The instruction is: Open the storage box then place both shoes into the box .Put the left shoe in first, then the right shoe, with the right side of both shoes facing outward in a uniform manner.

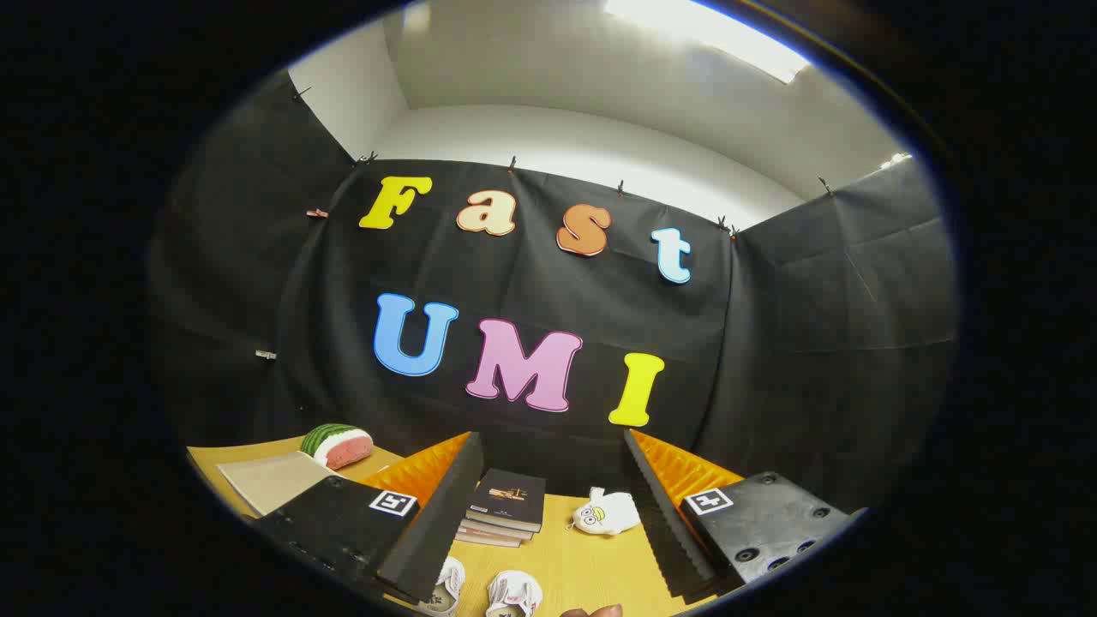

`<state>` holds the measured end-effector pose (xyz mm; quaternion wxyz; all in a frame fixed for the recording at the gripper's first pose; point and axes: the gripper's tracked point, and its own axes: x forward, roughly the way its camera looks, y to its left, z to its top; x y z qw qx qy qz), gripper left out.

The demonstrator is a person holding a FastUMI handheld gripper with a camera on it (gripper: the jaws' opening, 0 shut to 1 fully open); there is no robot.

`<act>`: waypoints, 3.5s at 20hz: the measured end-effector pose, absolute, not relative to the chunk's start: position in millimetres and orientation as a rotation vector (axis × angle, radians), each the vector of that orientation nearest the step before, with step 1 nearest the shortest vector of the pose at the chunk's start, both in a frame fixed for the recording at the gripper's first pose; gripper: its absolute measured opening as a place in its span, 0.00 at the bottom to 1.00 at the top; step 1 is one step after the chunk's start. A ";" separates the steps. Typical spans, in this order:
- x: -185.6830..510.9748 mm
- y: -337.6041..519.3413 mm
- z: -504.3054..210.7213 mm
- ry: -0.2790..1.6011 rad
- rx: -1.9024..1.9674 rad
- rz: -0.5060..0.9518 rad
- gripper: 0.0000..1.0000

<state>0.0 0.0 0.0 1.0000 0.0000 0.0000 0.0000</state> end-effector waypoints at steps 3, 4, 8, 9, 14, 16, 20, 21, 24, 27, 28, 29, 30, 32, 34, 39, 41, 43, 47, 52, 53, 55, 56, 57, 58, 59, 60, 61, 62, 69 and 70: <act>-1.1 1.9 -5.1 0.014 -0.013 -0.003 0.97; -1.1 3.5 -6.1 0.015 -0.013 -0.002 0.97; 1.4 6.7 -10.9 0.022 -0.006 0.004 0.97; 0.7 6.7 -11.9 0.025 -0.009 0.008 0.97; 4.0 2.5 -12.7 0.027 -0.003 0.017 0.97; 5.5 8.2 -16.1 0.035 0.009 0.042 0.97; 7.5 34.9 -27.3 0.071 0.060 0.165 0.97; 8.3 42.5 -31.4 0.084 0.077 0.199 0.97; 7.2 71.7 -52.1 0.163 0.165 0.309 0.97; 4.3 107.5 -76.2 0.284 0.306 0.427 0.97; 1.5 120.9 -84.2 0.328 0.353 0.468 0.98; -2.5 135.5 -95.6 0.378 0.396 0.510 0.98; -6.9 150.2 -106.7 0.435 0.442 0.554 0.99; -14.8 179.5 -127.3 0.559 0.577 0.644 0.98; -26.1 202.4 -144.4 0.704 0.758 0.688 0.98; -44.4 237.4 -188.7 1.043 1.174 0.673 0.98; -40.9 250.9 -215.8 1.111 1.217 0.647 0.98; -45.5 263.8 -243.9 1.179 1.218 0.633 0.98; -53.2 288.0 -268.6 1.289 1.248 0.630 0.98; -59.0 319.0 -266.9 1.355 1.320 0.681 0.97; -60.3 320.5 -261.8 1.360 1.343 0.697 0.95; -59.5 321.2 -254.5 1.373 1.387 0.696 0.59; -55.9 320.0 -249.5 1.370 1.416 0.699 0.41; -54.0 318.1 -248.0 1.348 1.407 0.703 0.23; -54.1 315.5 -241.6 1.313 1.399 0.743 0.10; -55.4 315.2 -230.3 1.284 1.393 0.785 0.08; -52.1 314.0 -218.1 1.259 1.405 0.808 0.05; -49.3 313.1 -206.8 1.234 1.410 0.818 0.05; -46.9 313.0 -195.9 1.207 1.402 0.833 0.05; -23.9 356.7 -99.1 1.059 1.218 0.949 0.07; -21.5 368.1 -85.4 1.041 1.195 0.964 0.08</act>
